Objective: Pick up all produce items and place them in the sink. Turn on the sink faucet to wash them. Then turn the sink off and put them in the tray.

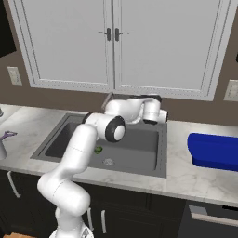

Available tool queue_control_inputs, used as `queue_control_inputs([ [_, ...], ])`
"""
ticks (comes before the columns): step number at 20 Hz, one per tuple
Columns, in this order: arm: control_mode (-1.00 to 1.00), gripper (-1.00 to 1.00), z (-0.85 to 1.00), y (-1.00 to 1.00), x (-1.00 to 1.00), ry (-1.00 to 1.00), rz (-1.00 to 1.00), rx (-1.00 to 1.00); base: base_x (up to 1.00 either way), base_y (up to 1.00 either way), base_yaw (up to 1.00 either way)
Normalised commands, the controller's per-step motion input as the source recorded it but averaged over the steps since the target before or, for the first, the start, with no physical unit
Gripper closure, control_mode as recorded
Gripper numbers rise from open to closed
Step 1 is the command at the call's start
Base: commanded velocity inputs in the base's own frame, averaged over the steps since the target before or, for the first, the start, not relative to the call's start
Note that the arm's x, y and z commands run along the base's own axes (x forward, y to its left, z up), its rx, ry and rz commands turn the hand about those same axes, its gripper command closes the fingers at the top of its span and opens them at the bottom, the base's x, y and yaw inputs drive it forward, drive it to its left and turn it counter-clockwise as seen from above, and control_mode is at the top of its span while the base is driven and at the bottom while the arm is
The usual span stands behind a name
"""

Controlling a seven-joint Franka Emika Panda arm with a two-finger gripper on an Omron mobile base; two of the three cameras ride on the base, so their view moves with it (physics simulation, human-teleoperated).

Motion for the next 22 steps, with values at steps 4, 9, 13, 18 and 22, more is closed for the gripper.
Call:
queue_control_inputs([
  [4, -1.00, -1.00, -0.21, -0.05, 0.23, 0.00, 0.00, 0.00, 0.00, 0.00, 0.00],
  [9, -1.00, -1.00, -0.20, -0.01, 0.23, 0.00, 0.00, 0.00, 0.00, 0.00, 0.00],
  [13, -1.00, -1.00, -0.11, 0.00, 0.22, 0.00, 0.00, 0.00, 0.00, 0.00, 0.00],
  [18, -1.00, -1.00, -0.01, 0.00, 0.18, 0.00, 0.01, 0.00, 0.00, 0.00, 0.00],
  [22, -1.00, -1.00, 0.00, 0.00, 0.14, 0.00, 0.03, 0.00, 0.00, 0.00, 0.00],
])
